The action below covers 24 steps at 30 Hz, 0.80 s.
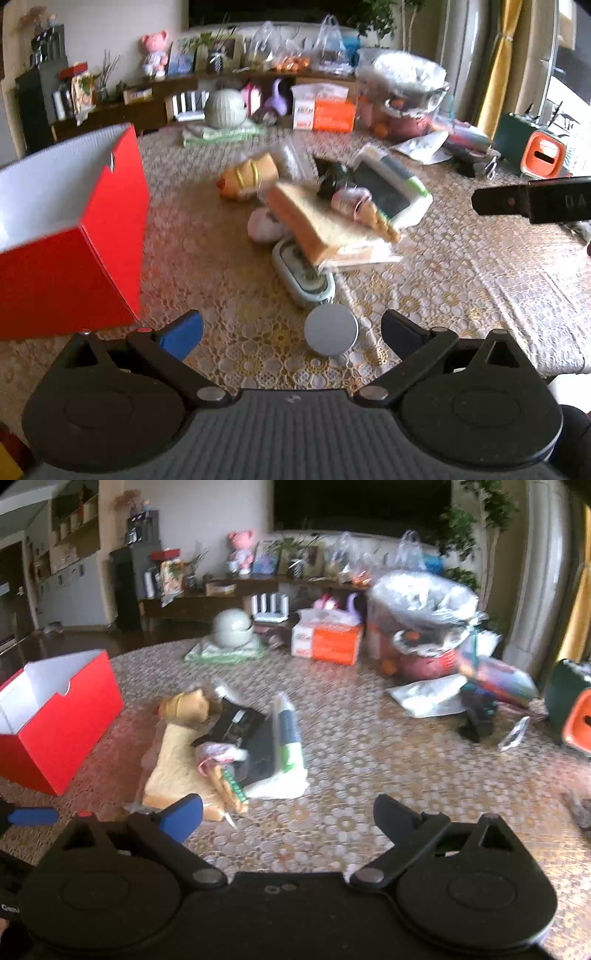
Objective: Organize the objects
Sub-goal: 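Withdraw both grippers from the box back over the table items, then grasp the white round disc with the left gripper while the right grasps the clear snack packet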
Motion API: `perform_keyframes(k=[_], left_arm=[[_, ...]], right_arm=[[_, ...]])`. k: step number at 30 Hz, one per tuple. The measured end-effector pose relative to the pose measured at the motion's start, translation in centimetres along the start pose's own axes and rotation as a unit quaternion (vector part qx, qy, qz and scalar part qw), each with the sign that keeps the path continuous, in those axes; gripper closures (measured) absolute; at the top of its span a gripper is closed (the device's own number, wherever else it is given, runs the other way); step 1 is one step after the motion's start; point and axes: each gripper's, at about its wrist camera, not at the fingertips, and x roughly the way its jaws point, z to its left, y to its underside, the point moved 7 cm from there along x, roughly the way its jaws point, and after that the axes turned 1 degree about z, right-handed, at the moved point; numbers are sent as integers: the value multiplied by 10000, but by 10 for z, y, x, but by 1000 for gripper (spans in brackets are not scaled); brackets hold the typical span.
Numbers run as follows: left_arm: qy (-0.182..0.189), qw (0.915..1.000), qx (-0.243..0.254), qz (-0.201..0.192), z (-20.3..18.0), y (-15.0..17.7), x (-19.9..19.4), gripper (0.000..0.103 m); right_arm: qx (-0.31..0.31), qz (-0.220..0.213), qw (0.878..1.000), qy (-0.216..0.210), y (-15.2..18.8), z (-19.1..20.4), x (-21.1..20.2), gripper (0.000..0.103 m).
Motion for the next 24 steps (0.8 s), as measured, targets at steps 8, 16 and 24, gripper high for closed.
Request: perform_keyframes(k=[8,16,24], left_arm=[[78,10000,7,60,-6,6,29,0],[119,9999,-67,23,-7,11,43,0],[93,9999,75,-81,-11,12,47,1]], right_arm=[[-209,128,9993,-286,0,32,36,21],[-450,183,9978,-453,-7,49,56,41],[-403,210,9980,-450,-9,49,68,54]])
